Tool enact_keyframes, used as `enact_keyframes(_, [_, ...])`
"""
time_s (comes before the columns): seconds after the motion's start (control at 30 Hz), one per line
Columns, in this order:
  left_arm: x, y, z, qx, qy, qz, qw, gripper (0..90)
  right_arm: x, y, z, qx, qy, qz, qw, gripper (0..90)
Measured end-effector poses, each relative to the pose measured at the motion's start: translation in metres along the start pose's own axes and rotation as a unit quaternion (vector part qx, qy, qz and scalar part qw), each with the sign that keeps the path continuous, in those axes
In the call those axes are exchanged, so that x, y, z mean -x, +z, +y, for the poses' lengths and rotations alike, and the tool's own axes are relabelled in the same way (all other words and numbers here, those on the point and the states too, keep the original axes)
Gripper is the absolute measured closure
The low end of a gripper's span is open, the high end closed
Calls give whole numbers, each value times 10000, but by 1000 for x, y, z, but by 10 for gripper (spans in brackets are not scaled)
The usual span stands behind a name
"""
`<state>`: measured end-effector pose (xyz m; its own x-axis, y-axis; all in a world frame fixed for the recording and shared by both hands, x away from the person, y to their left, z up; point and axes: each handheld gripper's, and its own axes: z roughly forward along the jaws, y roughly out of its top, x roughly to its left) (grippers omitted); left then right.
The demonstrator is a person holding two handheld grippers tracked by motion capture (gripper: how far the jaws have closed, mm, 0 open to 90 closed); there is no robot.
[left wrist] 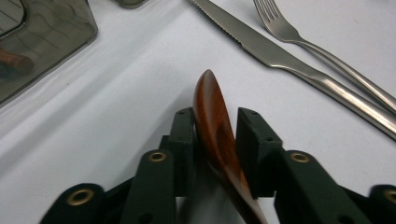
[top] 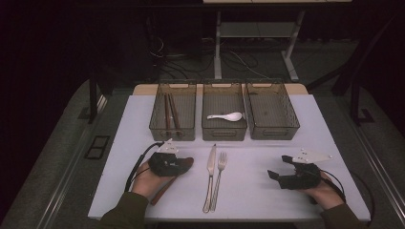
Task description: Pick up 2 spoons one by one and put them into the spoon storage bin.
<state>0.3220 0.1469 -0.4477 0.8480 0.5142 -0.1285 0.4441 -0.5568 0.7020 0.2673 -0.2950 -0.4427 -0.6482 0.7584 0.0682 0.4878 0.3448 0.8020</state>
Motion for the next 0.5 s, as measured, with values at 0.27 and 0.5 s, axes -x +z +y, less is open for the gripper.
enact_keyframes(0.27, [0, -1, 2, -3, -86, -81, 9999, 782, 0, 0, 0, -3, -5, 2, 10000, 183])
enact_keyframes(0.5, [0, -1, 4, -57, -65, -79, 9999, 797, 0, 0, 0, 6, -18, 3, 10000, 183])
